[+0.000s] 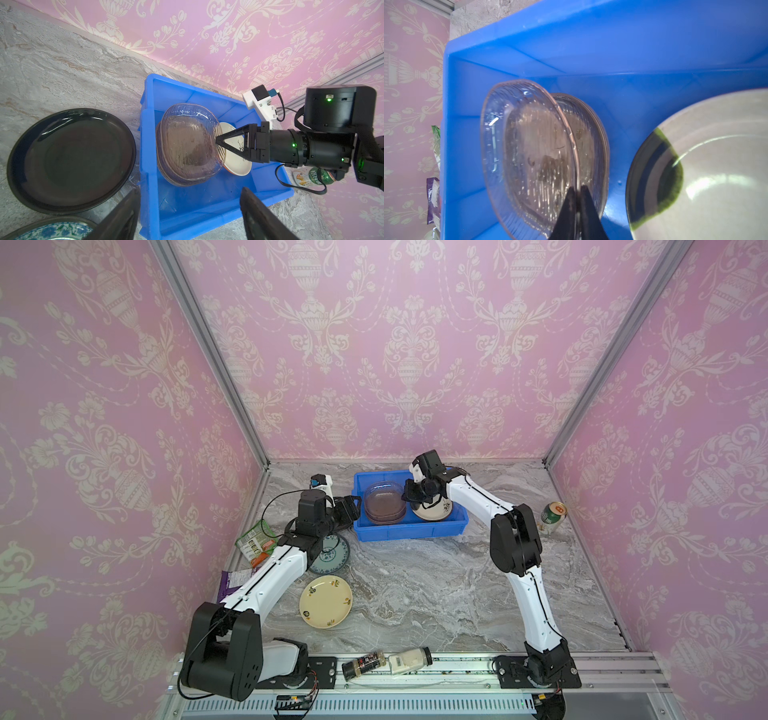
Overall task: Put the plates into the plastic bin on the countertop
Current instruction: 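Open the right gripper over the stack while the left gripper reaches to the dark plate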
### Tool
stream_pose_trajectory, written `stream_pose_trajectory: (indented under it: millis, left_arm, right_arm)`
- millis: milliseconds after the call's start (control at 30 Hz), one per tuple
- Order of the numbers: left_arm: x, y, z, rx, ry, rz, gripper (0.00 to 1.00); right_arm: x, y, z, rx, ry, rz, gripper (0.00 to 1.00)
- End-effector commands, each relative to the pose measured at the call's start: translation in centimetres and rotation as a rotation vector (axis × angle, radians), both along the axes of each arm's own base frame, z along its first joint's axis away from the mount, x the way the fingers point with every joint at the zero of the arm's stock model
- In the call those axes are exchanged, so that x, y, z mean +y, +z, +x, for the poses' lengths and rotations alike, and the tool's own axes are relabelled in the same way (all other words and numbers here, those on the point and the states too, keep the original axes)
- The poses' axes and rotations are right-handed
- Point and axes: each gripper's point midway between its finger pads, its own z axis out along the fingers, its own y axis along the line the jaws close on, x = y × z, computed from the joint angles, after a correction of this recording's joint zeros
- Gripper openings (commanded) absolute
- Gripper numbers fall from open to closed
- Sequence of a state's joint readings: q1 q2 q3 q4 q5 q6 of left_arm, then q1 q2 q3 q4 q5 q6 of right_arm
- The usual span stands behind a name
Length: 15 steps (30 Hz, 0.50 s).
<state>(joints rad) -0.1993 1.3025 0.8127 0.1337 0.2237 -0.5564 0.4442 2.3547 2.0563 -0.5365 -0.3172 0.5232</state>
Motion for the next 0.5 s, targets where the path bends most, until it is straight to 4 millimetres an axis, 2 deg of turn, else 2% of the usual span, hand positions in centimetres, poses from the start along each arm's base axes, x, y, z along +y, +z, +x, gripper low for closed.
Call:
stream_pose_trajectory:
  millis: [0,33,100,200,300,467]
  left_arm:
    - [0.2,0.5,0.1,-0.003,-0.004,0.009,0.77]
    - [0.2,0.5,0.1,-0.004,-0.004,0.01,0.78]
    - [0.3,0.6,0.1,-0.005,-0.003,0.013,0.77]
    - [0.3,0.5,0.1,-0.004,-0.002,0.014,0.78]
    - [0.3,0.5,0.1,-0.004,-0.001,0.014,0.78]
    - [0.4,0.3,0.2,0.0,0.001,0.019,0.78]
  right_arm:
    - [0.2,0.5,0.8,-0.006,-0.014,0.03,0.17]
    - [0.2,0.4,0.9,-0.006,-0.015,0.029,0.18]
    - [0.1,0.3,0.8,-0.003,-0.016,0.021,0.32]
    - [-0.2,0.1,0.8,0.001,-0.02,0.0,0.39]
    - [-0.4,-0.1,0.5,0.004,-0.017,-0.012,0.39]
    - [-0.2,-0.6,0.3,0.014,-0.006,-0.005,0.32]
